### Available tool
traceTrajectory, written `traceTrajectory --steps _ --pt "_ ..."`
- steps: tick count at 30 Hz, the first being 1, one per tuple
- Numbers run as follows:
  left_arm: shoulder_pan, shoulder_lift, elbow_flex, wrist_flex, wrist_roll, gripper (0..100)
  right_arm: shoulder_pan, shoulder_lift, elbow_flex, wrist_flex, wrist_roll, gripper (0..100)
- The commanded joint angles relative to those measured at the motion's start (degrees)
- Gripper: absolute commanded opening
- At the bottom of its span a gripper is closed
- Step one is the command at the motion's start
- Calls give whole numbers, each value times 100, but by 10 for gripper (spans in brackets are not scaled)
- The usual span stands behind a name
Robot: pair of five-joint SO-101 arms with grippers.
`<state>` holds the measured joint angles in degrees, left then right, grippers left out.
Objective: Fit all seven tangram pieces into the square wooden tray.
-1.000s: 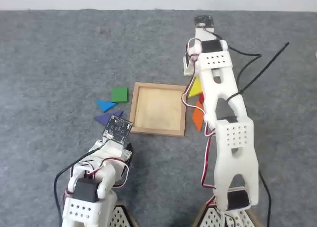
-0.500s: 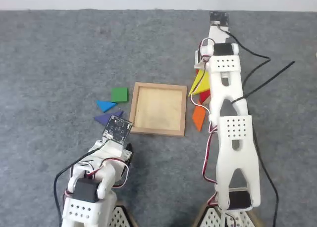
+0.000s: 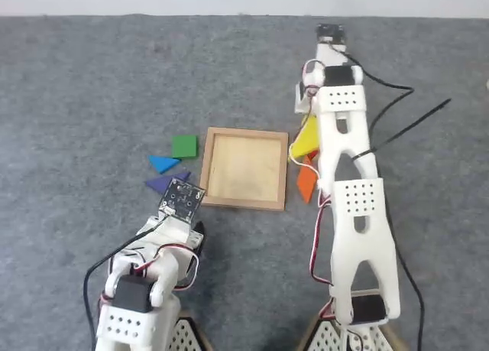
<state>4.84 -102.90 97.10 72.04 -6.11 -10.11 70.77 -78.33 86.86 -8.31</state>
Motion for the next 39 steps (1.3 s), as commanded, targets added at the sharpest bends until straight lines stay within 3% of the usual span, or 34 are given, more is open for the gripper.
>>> traceTrajectory --steps 1,6,11,19,28,39 --pt "-44 -97 -66 18 53 116 -312 -110 -167 286 -88 332" --pt "-44 -97 -66 18 53 116 -479 -110 -167 400 -325 332" --pt "-44 -97 -66 18 53 116 -207 -75 -457 479 -360 332" --pt "-44 -97 -66 18 53 116 -453 -57 -1284 1596 -308 332" --pt "-44 -97 -66 18 53 116 -664 -57 167 1473 -360 332" --pt "-44 -97 -66 18 53 116 -840 -84 316 1543 -352 295"
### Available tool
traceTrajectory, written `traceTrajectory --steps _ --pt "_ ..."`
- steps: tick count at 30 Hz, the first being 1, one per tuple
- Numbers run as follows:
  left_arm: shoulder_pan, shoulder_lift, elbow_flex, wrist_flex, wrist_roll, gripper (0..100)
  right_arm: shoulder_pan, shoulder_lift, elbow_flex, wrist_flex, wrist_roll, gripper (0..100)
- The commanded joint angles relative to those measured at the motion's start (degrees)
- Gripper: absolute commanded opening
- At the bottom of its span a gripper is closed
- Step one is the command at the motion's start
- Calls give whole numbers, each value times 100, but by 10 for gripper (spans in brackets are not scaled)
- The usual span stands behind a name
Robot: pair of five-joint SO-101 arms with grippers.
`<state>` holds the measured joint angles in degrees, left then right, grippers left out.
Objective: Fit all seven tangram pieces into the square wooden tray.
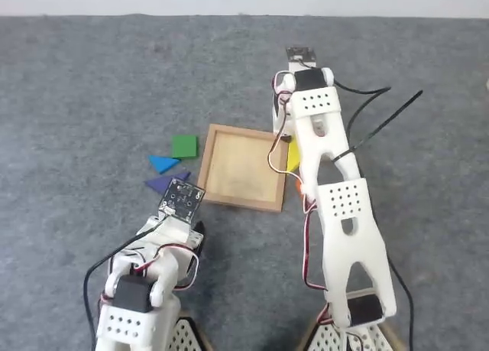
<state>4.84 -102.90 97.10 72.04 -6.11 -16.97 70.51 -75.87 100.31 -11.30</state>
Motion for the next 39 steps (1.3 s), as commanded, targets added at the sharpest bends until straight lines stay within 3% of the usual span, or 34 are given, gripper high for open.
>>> traceTrajectory --steps 1,5,10,20,26,35,39 --pt "-44 -97 -66 18 53 116 -180 -57 70 198 -53 266" --pt "-44 -97 -66 18 53 116 -189 -48 97 198 -62 131" --pt "-44 -97 -66 18 53 116 -180 -110 62 242 -53 134" --pt "-44 -97 -66 18 53 116 -40 -708 53 259 -53 2" --pt "-44 -97 -66 18 53 116 119 -1191 70 277 -62 6" --pt "-44 -97 -66 18 53 116 -945 -2835 1776 242 -774 6" --pt "-44 -97 -66 18 53 116 -1455 -2844 1934 31 -1020 6"
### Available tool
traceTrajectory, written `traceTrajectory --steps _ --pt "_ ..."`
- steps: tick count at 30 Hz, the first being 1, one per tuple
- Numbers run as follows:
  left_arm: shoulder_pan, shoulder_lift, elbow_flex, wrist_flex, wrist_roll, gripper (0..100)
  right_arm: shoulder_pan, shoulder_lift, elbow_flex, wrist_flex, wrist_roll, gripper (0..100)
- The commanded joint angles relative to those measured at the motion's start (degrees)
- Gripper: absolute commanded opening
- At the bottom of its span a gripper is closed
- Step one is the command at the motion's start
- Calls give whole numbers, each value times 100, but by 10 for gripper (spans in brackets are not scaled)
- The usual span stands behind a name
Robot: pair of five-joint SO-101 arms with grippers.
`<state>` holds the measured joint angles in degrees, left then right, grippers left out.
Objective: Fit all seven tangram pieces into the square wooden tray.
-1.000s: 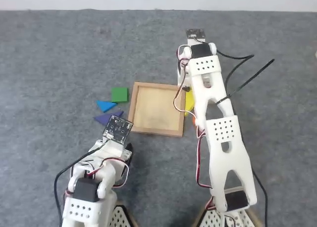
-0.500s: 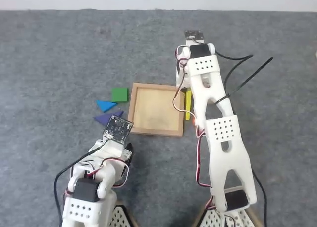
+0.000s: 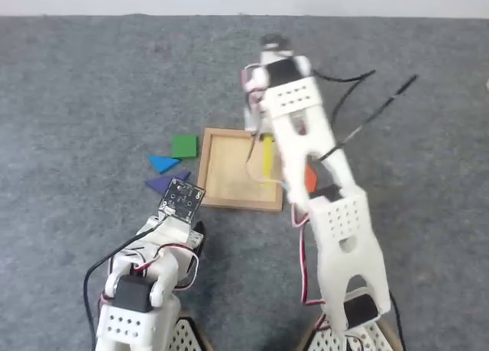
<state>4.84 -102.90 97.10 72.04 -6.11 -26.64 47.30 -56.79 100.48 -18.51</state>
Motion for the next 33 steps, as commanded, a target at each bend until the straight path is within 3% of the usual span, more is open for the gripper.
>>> traceTrajectory --steps 1,9,14,24,33 --pt "-44 -97 -66 18 53 116 -541 -453 26 -127 -413 6" --pt "-44 -97 -66 18 53 116 -980 242 26 -1007 -1187 6" --pt "-44 -97 -66 18 53 116 -989 593 26 -1288 -1266 8" --pt "-44 -97 -66 18 53 116 -470 901 26 -681 -1231 296" --pt "-44 -97 -66 18 53 116 -277 760 -9 -365 -914 278"
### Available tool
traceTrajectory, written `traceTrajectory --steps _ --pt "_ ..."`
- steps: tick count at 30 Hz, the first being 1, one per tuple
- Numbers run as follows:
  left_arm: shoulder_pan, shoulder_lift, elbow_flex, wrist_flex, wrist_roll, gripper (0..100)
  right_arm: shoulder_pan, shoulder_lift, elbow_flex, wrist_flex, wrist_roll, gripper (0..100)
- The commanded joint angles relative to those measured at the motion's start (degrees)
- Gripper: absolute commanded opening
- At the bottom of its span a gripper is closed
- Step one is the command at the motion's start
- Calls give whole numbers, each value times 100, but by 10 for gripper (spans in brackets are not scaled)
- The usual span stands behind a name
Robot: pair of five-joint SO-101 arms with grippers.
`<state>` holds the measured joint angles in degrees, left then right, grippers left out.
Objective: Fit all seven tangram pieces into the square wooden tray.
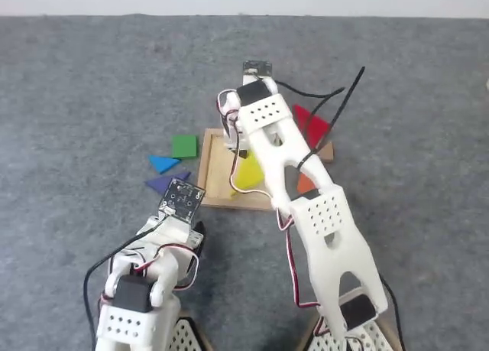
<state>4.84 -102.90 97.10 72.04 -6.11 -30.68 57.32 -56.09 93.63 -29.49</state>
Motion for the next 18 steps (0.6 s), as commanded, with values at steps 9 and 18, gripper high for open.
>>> traceTrajectory --steps 9,18 --pt "-44 -97 -66 18 53 116 136 -532 -281 840 220 278" --pt "-44 -97 -66 18 53 116 215 -822 325 840 1345 277"
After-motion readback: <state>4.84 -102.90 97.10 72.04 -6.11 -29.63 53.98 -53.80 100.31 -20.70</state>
